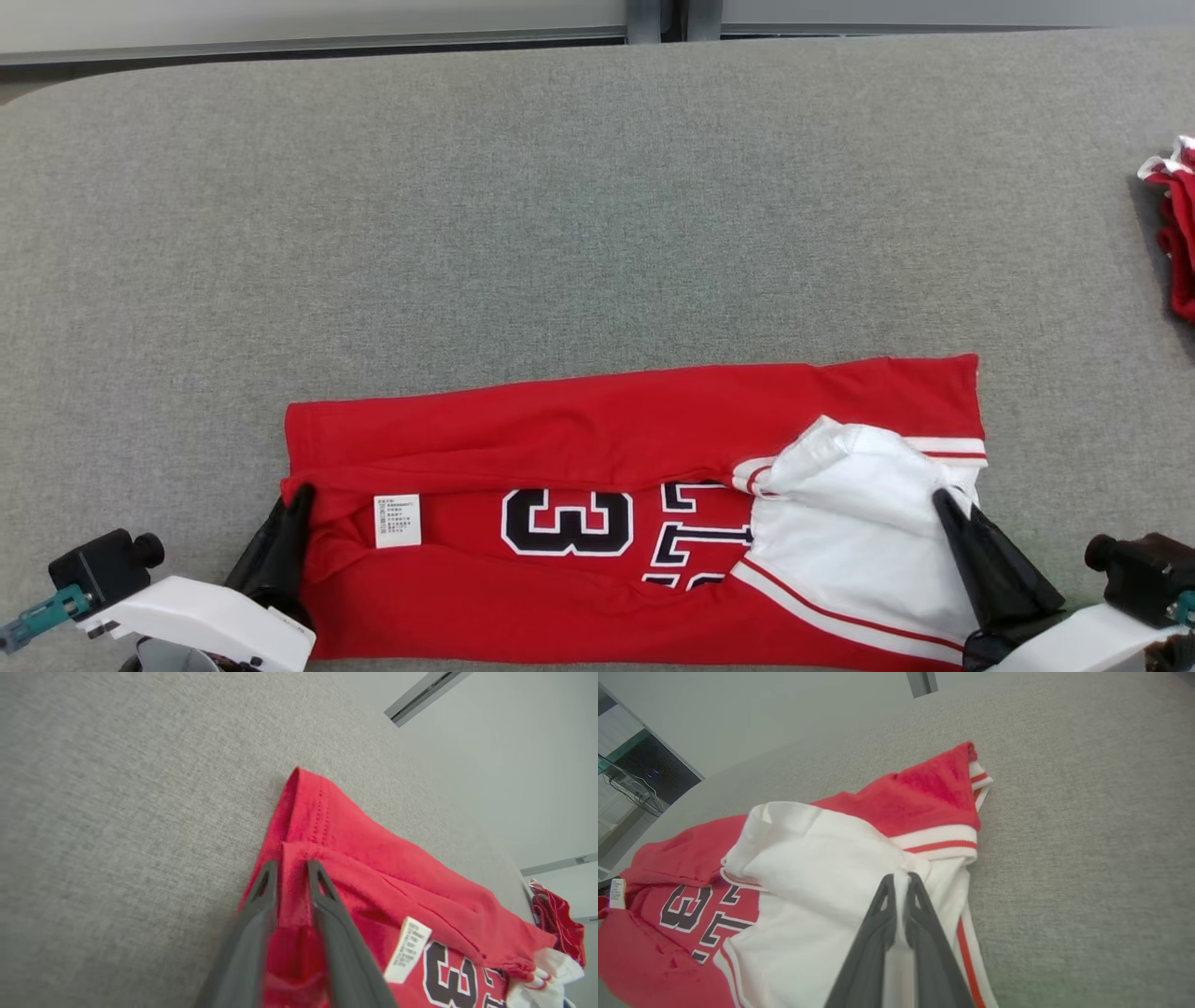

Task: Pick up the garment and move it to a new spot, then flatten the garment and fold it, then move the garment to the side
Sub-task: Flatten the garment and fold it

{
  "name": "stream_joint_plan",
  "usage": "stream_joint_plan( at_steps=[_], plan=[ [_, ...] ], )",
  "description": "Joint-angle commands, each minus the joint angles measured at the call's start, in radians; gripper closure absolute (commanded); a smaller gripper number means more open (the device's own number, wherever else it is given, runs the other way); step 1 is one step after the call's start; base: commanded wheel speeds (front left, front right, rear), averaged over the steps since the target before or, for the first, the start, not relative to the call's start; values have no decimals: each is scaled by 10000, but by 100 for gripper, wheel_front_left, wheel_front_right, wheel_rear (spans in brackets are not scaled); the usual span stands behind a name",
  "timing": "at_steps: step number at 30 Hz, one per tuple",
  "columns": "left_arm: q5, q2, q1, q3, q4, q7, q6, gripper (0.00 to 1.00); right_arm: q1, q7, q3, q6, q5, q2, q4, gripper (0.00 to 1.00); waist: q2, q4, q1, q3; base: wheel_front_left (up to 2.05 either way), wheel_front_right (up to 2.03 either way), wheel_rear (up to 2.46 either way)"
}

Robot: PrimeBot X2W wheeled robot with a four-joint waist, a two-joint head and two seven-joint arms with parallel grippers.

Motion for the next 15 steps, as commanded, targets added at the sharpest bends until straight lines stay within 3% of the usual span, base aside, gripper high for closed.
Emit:
stream_joint_plan(
  at_steps=[1, 8, 9, 15],
  plan=[
    [-3, -57, 75, 4, 99, -101, 61, 0, 206, -32, -52, -1, -149, 67, 35, 0, 0, 33, 0, -122, 0, 0, 0],
    [1534, 26, 207, -11, 154, -1573, 822, 0, 682, -584, -244, -1, -974, 106, -443, 0, 0, 23, 0, -455, 0, 0, 0],
    [2091, 86, 239, -28, 32, -2013, 1136, 0, 767, -886, -381, -1, -1254, 152, -703, 0, 0, 4, 0, -574, 0, 0, 0],
    [3735, -109, 125, 259, -833, -2548, 1869, 0, 603, -1355, -1104, -1, -2257, 504, -1480, 0, 0, -51, 0, -912, 0, 0, 0]
  ],
)
